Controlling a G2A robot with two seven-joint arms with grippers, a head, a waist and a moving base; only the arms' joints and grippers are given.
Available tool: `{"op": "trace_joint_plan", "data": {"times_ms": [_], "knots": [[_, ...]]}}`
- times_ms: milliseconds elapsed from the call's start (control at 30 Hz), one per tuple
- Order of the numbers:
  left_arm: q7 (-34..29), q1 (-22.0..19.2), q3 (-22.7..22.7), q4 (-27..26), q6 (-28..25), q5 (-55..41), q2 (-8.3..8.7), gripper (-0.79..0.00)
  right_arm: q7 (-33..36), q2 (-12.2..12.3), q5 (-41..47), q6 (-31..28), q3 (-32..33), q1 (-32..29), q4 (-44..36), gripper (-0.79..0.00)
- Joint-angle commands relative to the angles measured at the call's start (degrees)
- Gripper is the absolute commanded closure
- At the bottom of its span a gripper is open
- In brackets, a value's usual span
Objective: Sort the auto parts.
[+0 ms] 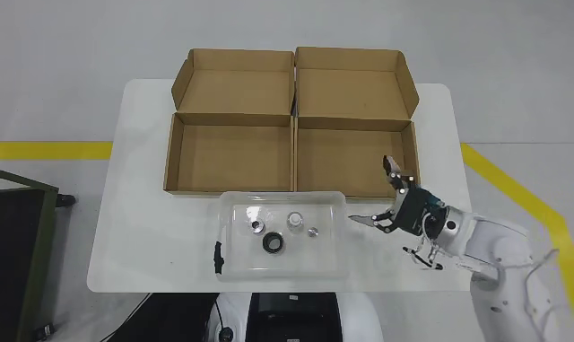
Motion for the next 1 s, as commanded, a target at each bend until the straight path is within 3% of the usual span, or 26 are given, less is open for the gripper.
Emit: {"op": "trace_joint_plan", "data": {"times_ms": [0,533,967], "knots": [[0.0,0.0,0.0,0.0,0.0,0.0,0.00,-0.785,2.2,0.1,0.3,-0.7,-2.1,0.9,-0.4,-0.785],[0.0,0.0,0.0,0.0,0.0,0.0,0.00,-0.785,14.8,0.8,-1.0,-0.7,-22.5,10.6,0.7,-0.785],[0.0,0.0,0.0,0.0,0.0,0.0,0.00,-0.785,18.6,1.4,-0.9,-0.7,-28.8,15.7,5.4,-0.785]]}}
